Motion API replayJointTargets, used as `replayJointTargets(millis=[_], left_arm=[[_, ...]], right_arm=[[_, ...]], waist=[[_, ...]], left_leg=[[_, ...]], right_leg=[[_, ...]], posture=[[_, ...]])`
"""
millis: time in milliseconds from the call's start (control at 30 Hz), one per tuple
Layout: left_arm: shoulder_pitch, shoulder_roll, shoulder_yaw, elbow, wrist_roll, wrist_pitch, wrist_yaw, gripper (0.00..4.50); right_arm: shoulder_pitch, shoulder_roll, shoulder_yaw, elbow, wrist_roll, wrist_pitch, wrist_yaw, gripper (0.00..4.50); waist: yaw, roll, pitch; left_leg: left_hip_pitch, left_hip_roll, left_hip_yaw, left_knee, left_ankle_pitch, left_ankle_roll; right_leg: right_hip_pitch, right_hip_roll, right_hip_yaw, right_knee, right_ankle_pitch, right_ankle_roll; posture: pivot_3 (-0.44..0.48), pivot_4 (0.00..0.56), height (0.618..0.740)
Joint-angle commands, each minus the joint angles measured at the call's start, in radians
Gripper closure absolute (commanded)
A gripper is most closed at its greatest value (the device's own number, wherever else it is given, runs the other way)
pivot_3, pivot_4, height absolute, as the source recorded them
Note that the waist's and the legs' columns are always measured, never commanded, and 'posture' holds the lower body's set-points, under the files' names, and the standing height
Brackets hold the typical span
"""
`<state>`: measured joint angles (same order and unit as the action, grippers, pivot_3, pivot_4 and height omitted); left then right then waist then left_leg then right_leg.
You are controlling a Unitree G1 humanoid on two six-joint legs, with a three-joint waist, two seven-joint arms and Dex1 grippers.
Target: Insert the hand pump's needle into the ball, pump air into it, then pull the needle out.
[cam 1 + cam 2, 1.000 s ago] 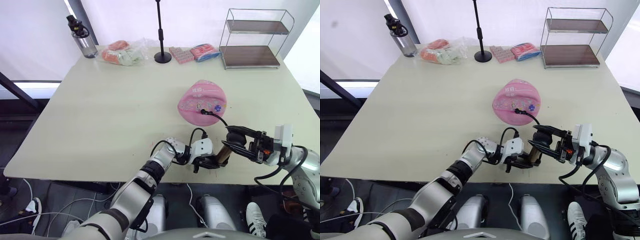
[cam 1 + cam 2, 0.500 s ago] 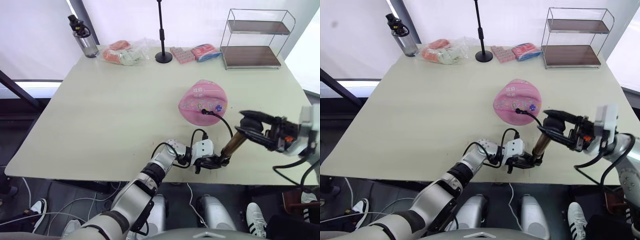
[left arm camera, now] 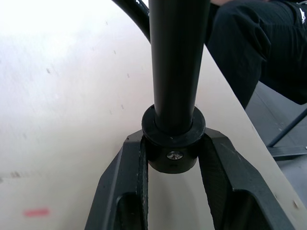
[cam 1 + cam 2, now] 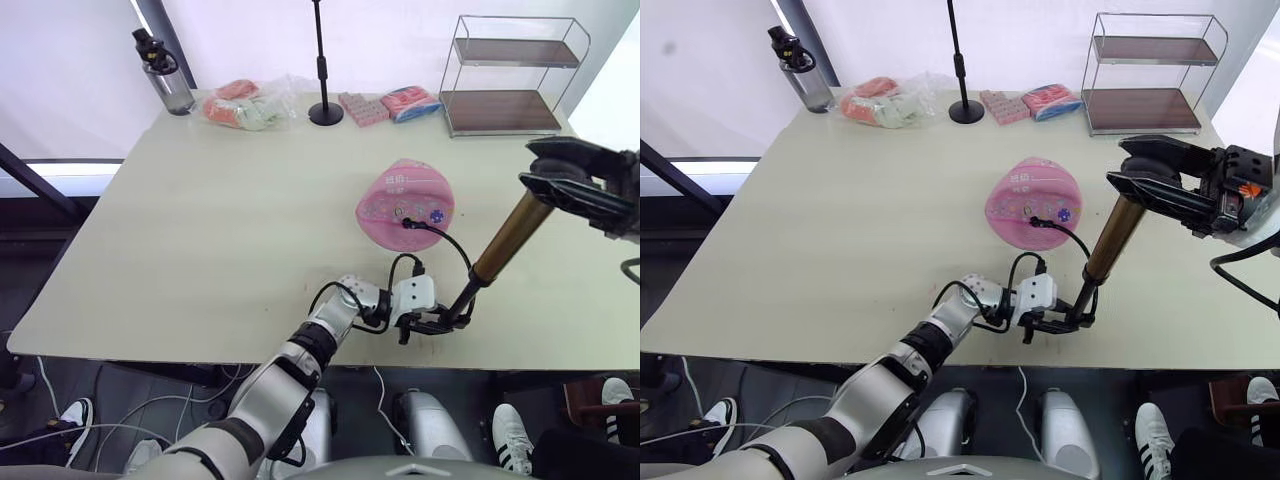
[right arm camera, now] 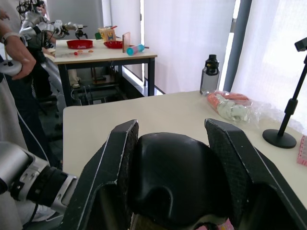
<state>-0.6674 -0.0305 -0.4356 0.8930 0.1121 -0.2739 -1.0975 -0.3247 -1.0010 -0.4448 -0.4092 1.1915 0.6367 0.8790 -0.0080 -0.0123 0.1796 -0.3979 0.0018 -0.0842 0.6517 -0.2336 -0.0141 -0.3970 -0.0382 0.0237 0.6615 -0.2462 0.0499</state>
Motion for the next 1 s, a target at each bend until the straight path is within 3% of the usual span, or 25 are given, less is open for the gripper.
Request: replayJointTargets(millis=[33, 333, 500, 867, 1000], left_arm=[[0.036, 0.023, -0.032, 0.078, 0.050, 0.024, 0.001, 3.50], [0.039, 0.026, -0.028, 0.095, 0.055, 0.020, 0.033, 3.50], [0.048, 0.030, -0.034, 0.095, 0.059, 0.029, 0.031, 3.50], [0.048, 0.029, -0.027, 0.098, 0.061, 0.048, 0.025, 3.50], [0.047, 0.027, -0.026, 0.100, 0.063, 0.044, 0.027, 3.50]], right_arm=[[-0.018, 0.012, -0.106, -0.038, 0.006, -0.053, 0.009, 2.77], [0.175, 0.178, -0.025, -0.126, -0.219, -0.199, 0.062, 2.77], [0.317, 0.214, 0.025, -0.145, -0.321, -0.270, 0.119, 2.77], [0.443, 0.356, 0.298, 0.021, -0.652, -0.511, 0.121, 2.77], [0.463, 0.391, 0.343, 0.095, -0.706, -0.581, 0.126, 2.77]], waist=[[0.000, 0.000, 0.000], [-0.001, -0.002, -0.002], [-0.004, -0.007, -0.007], [-0.005, -0.016, -0.017], [-0.006, -0.017, -0.018]], left_leg=[[0.000, 0.000, 0.000, 0.000, 0.000, 0.000], [0.002, 0.000, 0.000, 0.000, 0.000, 0.000], [0.004, 0.001, 0.000, 0.000, 0.000, 0.000], [0.008, 0.001, 0.000, -0.001, 0.000, 0.000], [0.018, 0.002, 0.000, -0.003, 0.000, 0.000]], right_leg=[[0.000, 0.000, 0.000, 0.000, 0.000, 0.000], [0.001, 0.000, 0.000, 0.001, -0.002, 0.003], [0.003, 0.001, 0.000, 0.000, -0.002, 0.003], [0.006, 0.002, 0.000, 0.000, -0.002, 0.003], [0.016, 0.002, -0.001, -0.002, -0.005, -0.001]], posture=[[0.000, 0.150, 0.731], [0.000, 0.150, 0.731], [0.000, 0.150, 0.731], [0.000, 0.150, 0.731], [0.000, 0.150, 0.731]])
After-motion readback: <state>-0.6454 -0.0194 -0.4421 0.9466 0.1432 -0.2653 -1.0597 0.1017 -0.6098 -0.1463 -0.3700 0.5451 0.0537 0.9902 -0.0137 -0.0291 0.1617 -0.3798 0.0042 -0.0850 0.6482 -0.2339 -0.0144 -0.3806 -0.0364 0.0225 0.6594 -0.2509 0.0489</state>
